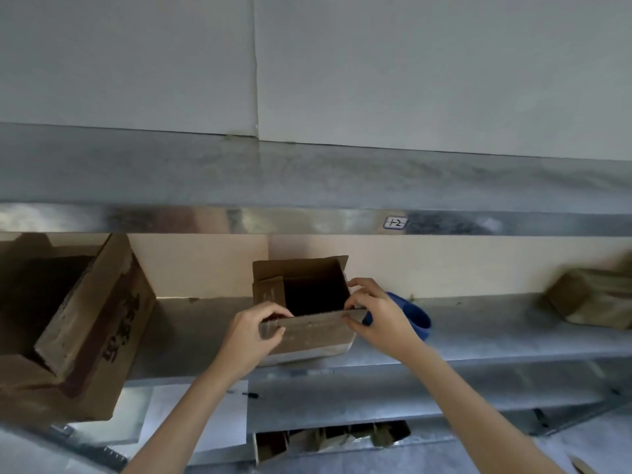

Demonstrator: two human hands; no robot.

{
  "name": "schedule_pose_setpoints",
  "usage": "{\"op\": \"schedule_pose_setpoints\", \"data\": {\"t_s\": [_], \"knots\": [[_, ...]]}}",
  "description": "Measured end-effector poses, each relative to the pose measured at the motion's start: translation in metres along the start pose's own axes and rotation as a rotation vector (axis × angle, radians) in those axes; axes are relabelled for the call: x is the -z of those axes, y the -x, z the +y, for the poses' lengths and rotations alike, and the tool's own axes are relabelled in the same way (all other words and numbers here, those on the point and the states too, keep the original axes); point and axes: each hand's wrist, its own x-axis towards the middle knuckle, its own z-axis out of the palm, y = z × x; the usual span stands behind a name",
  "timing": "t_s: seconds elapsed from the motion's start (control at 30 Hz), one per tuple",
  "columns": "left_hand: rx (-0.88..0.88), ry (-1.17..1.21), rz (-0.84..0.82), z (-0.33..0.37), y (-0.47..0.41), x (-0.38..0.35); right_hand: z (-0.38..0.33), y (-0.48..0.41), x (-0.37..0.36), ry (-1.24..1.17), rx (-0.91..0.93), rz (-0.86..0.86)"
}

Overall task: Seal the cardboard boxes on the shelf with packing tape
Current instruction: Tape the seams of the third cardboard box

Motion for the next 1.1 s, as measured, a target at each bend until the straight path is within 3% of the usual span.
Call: {"op": "schedule_pose_setpoints", "data": {"t_s": [0.43, 0.87, 1.1], "knots": [[0.163, 0.019, 0.041, 0.000, 0.007, 0.005, 0.009, -0.002, -0.009, -0.066, 0.093, -0.054], [0.247, -0.021, 0.034, -0.005, 0.008, 0.002, 0.015, -0.017, -0.011, -0.047, -0.020, -0.214], [0.287, -0.016, 0.185, -0.004, 0.003, -0.002, 0.021, -0.016, -0.014, -0.099, -0.132, -0.096]]}}
